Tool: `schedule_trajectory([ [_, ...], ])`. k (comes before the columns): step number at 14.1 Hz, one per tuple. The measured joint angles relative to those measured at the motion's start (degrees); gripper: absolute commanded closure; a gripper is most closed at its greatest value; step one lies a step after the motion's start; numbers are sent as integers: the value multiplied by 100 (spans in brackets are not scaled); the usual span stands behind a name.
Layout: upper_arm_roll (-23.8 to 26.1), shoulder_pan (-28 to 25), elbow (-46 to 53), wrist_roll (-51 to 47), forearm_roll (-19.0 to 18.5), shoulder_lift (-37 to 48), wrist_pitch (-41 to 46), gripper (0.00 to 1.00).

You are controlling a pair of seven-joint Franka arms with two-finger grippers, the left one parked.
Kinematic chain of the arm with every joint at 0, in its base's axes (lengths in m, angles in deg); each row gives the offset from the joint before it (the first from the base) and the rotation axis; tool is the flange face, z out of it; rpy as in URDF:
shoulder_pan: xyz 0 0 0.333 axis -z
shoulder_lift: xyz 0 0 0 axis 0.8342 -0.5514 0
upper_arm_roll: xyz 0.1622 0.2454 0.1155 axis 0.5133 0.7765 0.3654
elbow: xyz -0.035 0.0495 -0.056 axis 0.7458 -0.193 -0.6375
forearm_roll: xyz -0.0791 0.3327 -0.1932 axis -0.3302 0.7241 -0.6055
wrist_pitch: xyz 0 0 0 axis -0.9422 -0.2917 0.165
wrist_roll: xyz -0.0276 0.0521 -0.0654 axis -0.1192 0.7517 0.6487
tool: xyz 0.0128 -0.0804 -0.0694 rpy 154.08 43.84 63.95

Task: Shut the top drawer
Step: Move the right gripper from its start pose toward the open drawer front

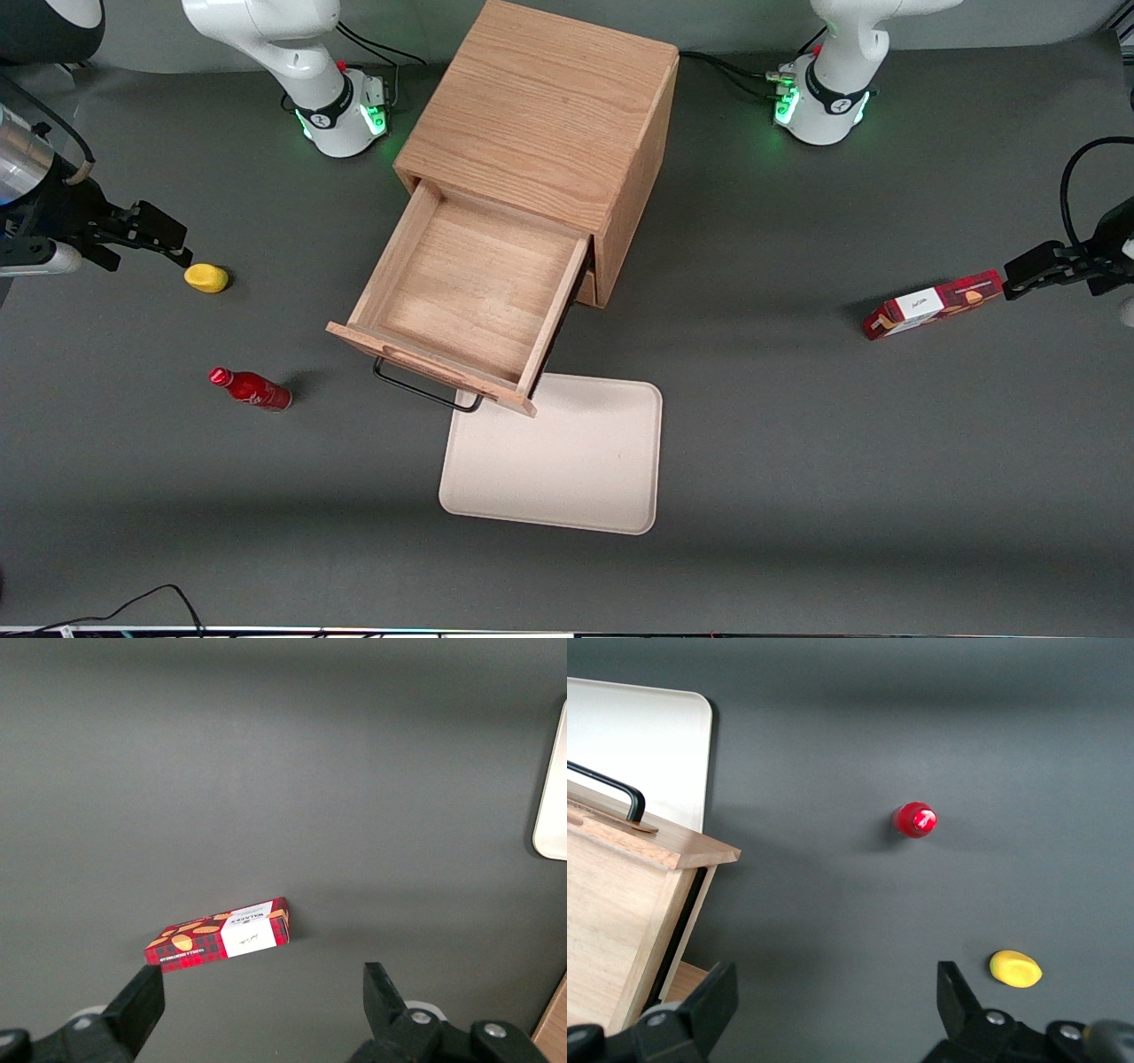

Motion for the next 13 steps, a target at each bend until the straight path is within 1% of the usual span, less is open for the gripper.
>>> schedule_trajectory([
  [5,0,0,-127,7,-2,43,0,0],
  [8,10,-19,-47,335,-2,-88,99,0],
  [10,18,-40,360,570,-2,-456,251,0],
  [13,82,-83,1365,824,8,-1382,502,0],
])
